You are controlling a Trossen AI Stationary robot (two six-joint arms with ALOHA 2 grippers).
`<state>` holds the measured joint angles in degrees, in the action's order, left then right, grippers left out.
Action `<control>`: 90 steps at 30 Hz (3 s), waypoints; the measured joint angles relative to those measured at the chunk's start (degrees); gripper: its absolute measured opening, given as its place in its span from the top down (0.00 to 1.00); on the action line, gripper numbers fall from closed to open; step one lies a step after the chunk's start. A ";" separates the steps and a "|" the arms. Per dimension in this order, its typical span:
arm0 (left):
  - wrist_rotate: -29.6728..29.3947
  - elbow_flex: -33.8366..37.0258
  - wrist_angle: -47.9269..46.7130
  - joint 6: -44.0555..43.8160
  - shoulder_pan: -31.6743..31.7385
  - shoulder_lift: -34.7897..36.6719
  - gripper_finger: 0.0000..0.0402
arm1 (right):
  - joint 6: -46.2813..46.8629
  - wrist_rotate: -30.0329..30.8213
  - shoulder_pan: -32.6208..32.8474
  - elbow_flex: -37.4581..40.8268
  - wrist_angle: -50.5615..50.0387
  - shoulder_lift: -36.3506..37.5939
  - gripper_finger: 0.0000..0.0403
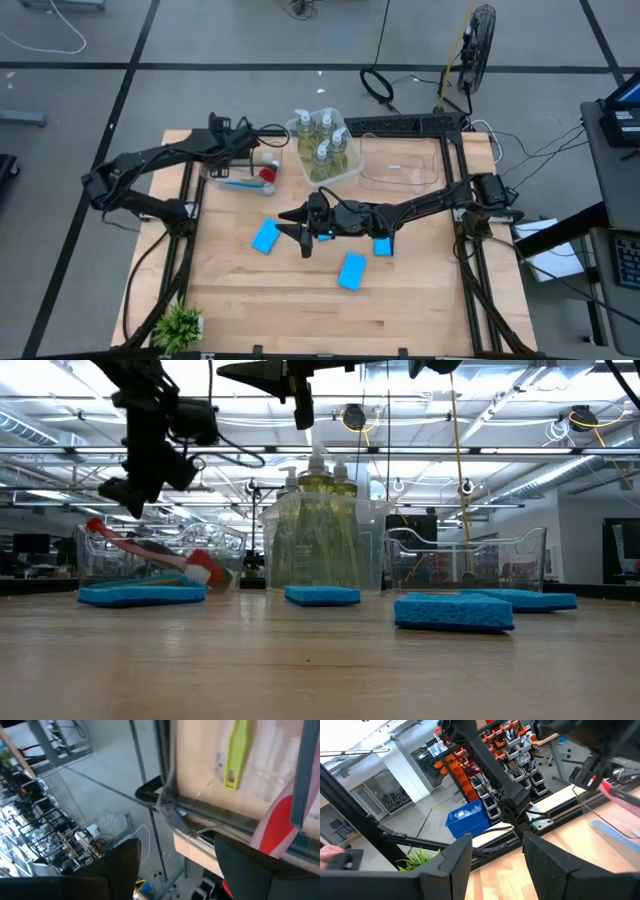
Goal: Pick & Place Kitchen Sink Supplies
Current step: Put the blue sponge into the right transparent bin
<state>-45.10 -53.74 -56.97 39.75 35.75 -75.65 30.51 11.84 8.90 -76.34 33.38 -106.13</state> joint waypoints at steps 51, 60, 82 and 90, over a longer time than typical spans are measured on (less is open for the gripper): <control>45.75 0.00 14.29 -57.99 -24.63 23.22 0.36 | 33.47 -11.12 0.60 5.49 -102.40 25.90 0.57; 44.89 0.00 14.39 -60.39 -26.17 23.22 0.36 | 41.20 -13.52 0.96 20.65 -83.98 29.35 0.45; 43.47 0.00 17.50 -61.07 -26.15 23.20 0.36 | 48.43 -9.68 0.86 40.23 -58.17 30.87 0.49; 43.47 0.00 18.27 -61.26 -26.17 23.20 0.36 | 48.38 -8.38 0.86 42.19 -57.42 27.79 0.63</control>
<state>-1.63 -53.74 -38.70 -21.51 9.58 -52.45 78.89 3.46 9.76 -34.15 -24.04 -78.34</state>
